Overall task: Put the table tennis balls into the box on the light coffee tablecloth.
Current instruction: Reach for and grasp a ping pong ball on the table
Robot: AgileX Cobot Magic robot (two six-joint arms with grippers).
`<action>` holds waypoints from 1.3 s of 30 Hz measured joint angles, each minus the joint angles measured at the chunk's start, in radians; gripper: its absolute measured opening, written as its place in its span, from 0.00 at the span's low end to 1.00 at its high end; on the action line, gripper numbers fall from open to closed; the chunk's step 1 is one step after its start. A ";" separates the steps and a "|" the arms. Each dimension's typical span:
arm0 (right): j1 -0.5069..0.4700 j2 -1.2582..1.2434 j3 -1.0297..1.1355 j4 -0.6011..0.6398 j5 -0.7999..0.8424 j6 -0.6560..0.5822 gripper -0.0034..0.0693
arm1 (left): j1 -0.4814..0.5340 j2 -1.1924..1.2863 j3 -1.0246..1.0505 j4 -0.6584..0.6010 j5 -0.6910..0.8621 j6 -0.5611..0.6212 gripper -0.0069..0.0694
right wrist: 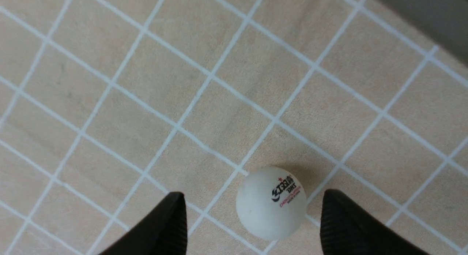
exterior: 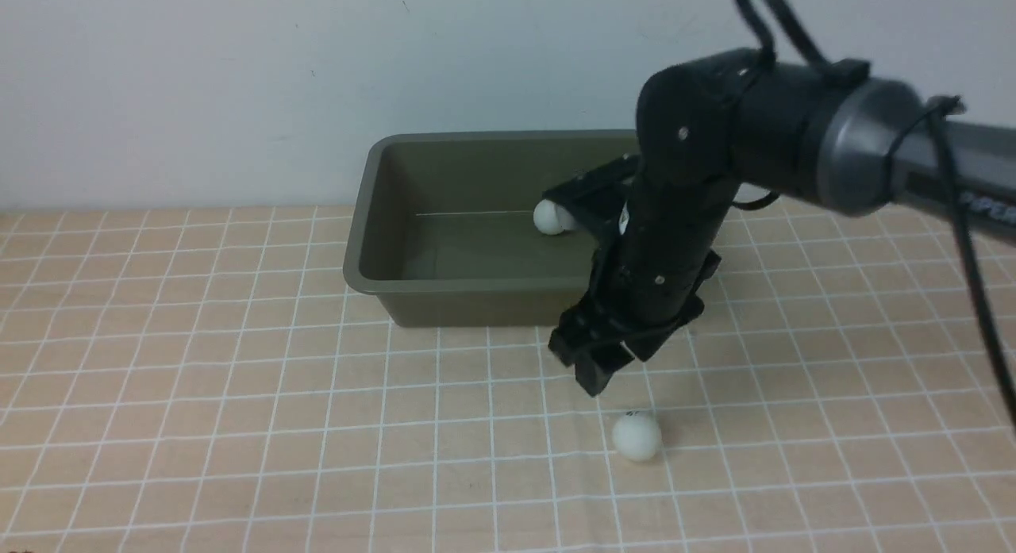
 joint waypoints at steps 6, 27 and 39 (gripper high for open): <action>0.034 0.051 0.000 -0.104 -0.002 0.055 0.66 | 0.000 0.000 0.000 0.000 0.000 0.000 0.00; 0.033 0.055 0.000 -0.095 -0.002 0.054 0.66 | 0.000 0.000 0.000 0.000 0.000 0.000 0.00; 0.033 0.054 0.006 -0.067 -0.003 0.054 0.66 | 0.000 0.000 0.000 0.000 0.000 0.000 0.00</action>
